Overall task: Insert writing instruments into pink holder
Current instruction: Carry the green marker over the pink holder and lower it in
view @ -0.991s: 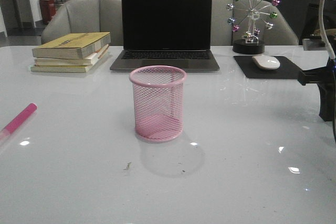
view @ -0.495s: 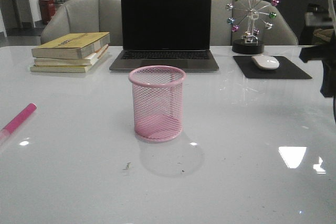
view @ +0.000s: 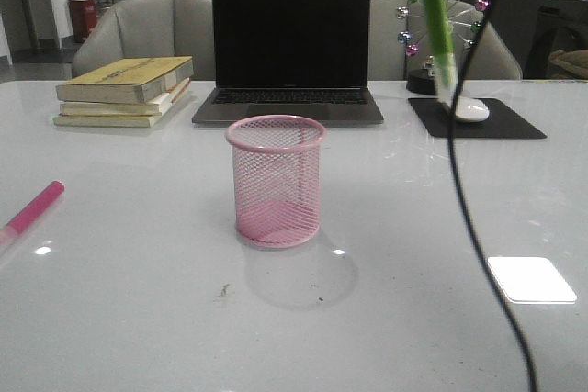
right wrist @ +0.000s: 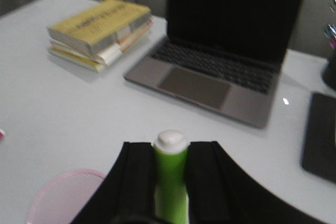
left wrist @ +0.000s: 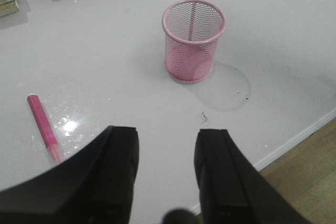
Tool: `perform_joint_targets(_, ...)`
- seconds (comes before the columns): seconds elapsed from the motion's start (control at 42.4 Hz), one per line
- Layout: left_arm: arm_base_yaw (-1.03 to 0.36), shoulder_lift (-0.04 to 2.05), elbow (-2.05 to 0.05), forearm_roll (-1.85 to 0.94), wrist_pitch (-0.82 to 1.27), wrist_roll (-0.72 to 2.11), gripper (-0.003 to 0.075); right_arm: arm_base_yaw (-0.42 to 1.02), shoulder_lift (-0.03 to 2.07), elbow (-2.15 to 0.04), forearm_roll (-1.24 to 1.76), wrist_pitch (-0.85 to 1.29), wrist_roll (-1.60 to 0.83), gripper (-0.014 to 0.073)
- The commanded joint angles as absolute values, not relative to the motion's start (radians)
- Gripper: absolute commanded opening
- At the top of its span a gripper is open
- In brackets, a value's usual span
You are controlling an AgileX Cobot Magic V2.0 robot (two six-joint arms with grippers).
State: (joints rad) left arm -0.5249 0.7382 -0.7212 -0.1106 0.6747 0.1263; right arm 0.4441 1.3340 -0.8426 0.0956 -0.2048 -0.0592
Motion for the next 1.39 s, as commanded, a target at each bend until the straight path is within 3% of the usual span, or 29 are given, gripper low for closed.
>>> perform_joint_targets(0.0,-0.533,0.738,-0.749,-0.12,0.595,0.129,0.0328,0.53,1.307,-0.827,0.097,-0.491,-0.06,0.0121)
perform_joint_targets(0.189,-0.533,0.738,-0.749,-0.12,0.593,0.129,0.0328,0.639,1.41,-0.822,0.097,-0.724,-0.06,0.0121)
perform_joint_targets(0.637,-0.533,0.738,-0.749,-0.12,0.595,0.129,0.0328,0.639,1.772,-0.855,0.09,-1.076,-0.059,0.0133)
perform_joint_targets(0.873,-0.533,0.738,-0.749,-0.12,0.595,0.129,0.0328,0.639,1.839,-0.866,0.074,-1.08,-0.059,0.0409)
perform_joint_targets(0.967,-0.533,0.738,-0.749,-0.12,0.593,0.129,0.0328,0.639,1.814,-0.866,0.074,-1.082,-0.059,0.0464)
perform_joint_targets(1.109,-0.533,0.738,-0.749,-0.12,0.593,0.129,0.0328,0.639,1.677,-0.866,0.074,-0.901,-0.059,0.0468)
perform_joint_targets(1.368,-0.533,0.738,-0.749,-0.12,0.593,0.129,0.0328,0.636,1.237,-0.871,0.074,-0.04,-0.06,0.0468)
